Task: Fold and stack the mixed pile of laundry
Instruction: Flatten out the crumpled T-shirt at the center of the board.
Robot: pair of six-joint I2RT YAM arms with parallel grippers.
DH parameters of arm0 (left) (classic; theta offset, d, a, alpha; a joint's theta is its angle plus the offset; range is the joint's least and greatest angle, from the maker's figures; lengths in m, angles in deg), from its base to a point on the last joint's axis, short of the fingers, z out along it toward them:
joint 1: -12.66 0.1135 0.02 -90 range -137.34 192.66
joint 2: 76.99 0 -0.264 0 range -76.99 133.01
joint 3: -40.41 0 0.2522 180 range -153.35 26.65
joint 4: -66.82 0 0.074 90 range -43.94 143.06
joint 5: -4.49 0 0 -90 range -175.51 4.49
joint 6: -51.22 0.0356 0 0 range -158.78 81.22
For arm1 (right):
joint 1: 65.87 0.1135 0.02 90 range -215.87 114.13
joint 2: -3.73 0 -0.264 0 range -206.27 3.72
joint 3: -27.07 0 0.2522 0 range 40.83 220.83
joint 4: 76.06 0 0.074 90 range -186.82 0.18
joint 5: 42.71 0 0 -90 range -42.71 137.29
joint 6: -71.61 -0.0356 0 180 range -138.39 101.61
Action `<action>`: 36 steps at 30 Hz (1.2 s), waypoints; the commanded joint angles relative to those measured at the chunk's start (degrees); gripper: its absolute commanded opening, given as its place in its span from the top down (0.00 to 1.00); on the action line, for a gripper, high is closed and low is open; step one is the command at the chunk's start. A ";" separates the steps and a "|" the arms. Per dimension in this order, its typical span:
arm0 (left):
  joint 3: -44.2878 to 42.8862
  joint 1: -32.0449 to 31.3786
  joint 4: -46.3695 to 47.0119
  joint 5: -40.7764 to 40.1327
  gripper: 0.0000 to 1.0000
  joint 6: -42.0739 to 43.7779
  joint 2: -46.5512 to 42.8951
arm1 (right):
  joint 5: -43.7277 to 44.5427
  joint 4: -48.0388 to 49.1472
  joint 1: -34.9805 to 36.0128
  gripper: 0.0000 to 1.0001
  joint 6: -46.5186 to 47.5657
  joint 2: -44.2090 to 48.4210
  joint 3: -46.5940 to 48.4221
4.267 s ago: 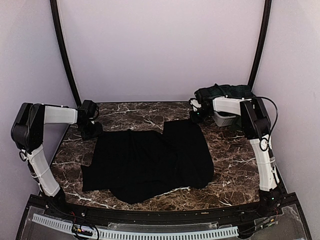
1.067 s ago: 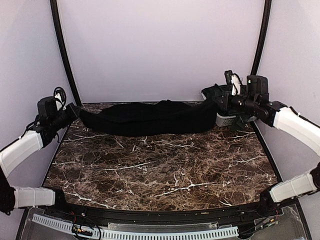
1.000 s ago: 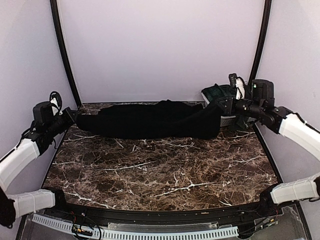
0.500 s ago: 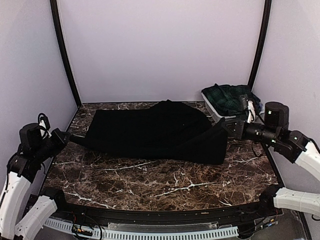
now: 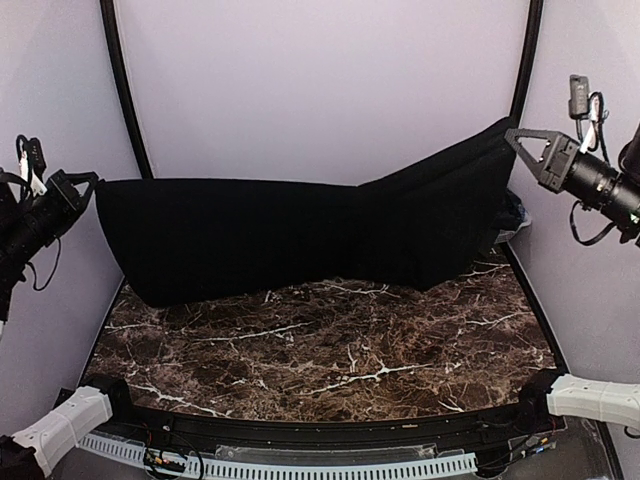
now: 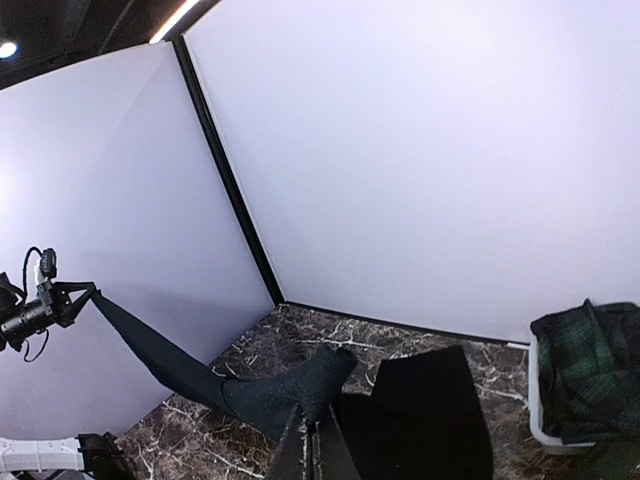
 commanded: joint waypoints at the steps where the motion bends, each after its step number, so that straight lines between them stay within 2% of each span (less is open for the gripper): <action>1: -9.88 -0.06 -1.00 2.61 1.00 4.38 2.10 | 1.11 -2.47 0.32 1.00 5.11 -1.17 10.93; 6: -23.50 0.00 -3.71 7.01 1.00 5.76 5.49 | -1.06 -5.42 0.33 1.00 6.88 -3.55 22.34; 11: -34.04 -0.02 -5.33 7.87 1.00 6.10 9.94 | -2.54 -6.44 0.26 1.00 8.60 -7.81 33.78; 18: -43.34 0.02 -3.65 7.22 1.00 3.76 17.54 | -0.72 -3.18 0.33 1.00 12.65 -15.53 43.13; 21: -45.46 0.00 -4.11 3.33 1.00 4.22 20.13 | 2.85 -1.37 0.33 1.00 15.14 -18.32 44.59; 24: -45.06 0.02 -6.35 0.90 1.00 4.35 24.13 | 7.22 -1.42 0.33 1.00 17.81 -22.01 44.52; 28: -34.98 0.02 -2.56 -0.84 1.00 2.29 26.39 | 14.14 3.16 -1.56 1.00 20.68 -26.21 36.01; 32: -25.10 0.02 2.45 -4.14 1.00 0.79 29.90 | 7.29 9.33 -8.70 1.00 15.74 -32.88 27.49; 36: -15.95 0.07 8.92 -9.12 1.00 0.36 35.98 | 2.60 13.67 -11.00 1.00 14.30 -43.79 27.71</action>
